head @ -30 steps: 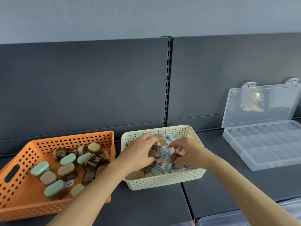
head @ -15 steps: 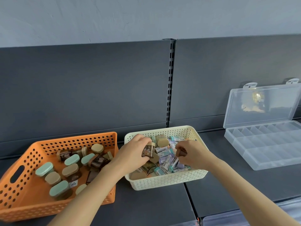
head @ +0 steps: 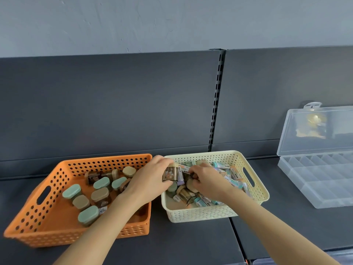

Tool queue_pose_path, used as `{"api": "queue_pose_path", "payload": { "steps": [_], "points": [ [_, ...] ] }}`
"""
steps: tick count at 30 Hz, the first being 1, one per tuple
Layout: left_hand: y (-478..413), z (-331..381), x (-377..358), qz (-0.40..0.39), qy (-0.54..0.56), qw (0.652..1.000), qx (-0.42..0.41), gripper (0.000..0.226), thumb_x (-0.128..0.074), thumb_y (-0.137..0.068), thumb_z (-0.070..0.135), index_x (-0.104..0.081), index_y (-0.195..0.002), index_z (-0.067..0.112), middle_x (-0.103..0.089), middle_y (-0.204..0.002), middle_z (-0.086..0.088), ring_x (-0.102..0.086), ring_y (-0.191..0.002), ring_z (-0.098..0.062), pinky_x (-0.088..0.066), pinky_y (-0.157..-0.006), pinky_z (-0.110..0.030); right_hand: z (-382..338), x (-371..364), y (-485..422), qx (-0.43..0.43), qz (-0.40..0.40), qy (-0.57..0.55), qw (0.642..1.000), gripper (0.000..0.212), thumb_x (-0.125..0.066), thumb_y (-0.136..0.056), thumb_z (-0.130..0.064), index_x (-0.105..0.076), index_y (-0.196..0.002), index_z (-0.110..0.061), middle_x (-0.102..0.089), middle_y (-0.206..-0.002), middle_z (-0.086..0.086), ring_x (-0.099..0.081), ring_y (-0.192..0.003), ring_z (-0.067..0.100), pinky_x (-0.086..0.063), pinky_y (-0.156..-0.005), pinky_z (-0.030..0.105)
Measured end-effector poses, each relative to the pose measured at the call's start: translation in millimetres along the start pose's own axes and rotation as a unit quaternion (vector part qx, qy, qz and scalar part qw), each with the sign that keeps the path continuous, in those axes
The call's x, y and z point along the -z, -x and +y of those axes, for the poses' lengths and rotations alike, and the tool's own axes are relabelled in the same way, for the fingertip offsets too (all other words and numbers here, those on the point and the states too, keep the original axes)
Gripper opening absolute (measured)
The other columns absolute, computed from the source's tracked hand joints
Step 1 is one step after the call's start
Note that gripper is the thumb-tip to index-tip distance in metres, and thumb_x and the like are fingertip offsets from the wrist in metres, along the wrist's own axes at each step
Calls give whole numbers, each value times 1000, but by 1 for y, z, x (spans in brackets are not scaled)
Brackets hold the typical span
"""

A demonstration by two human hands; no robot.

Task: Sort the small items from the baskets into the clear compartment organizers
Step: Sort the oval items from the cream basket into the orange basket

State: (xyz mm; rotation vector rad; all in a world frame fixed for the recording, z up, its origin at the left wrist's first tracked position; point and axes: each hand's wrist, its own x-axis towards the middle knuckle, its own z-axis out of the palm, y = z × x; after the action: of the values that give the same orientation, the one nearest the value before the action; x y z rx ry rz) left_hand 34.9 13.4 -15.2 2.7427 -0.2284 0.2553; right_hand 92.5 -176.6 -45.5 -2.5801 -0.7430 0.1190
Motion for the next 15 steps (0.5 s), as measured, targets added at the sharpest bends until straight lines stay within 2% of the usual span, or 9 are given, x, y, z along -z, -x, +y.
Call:
{"api": "queue_pose_path", "payload": {
  "steps": [4, 8, 12, 15],
  "points": [
    [8, -9, 4, 10, 2, 1000, 8, 56, -63, -89, 30, -40, -140, 29, -40, -136, 12, -45, -118, -5, -44, -86, -18, -3, -6, -7, -34, -20, 61, 997, 40, -67, -79, -42, -54, -105, -15, -47, -103, 4, -46, -92, 21, -49, -74, 33],
    [11, -14, 9, 28, -4, 1000, 8, 55, -63, -89, 31, -40, -139, 30, -40, -137, 12, -45, -119, -6, -42, -86, -17, -9, -12, -8, -63, 23, 134, 989, 39, -62, -81, -53, -56, -91, -16, -49, -103, 4, -47, -101, 23, -53, -75, 35],
    [17, -20, 12, 40, -8, 999, 7, 55, -62, -89, 31, -40, -140, 30, -38, -140, 14, -45, -121, -5, -42, -85, -15, -13, -11, -5, -70, 43, 138, 987, 27, -57, -86, -40, -62, -94, -14, -52, -107, 6, -53, -102, 26, -52, -71, 32],
    [24, -28, 15, 46, -10, 999, 17, 57, -63, -89, 32, -39, -141, 30, -37, -140, 15, -45, -121, -5, -40, -86, -16, -17, 2, -2, -53, 89, 112, 988, 19, -52, -92, -24, -64, -85, -11, -55, -101, 5, -60, -74, 20, -55, -59, 29]
  ]
}}
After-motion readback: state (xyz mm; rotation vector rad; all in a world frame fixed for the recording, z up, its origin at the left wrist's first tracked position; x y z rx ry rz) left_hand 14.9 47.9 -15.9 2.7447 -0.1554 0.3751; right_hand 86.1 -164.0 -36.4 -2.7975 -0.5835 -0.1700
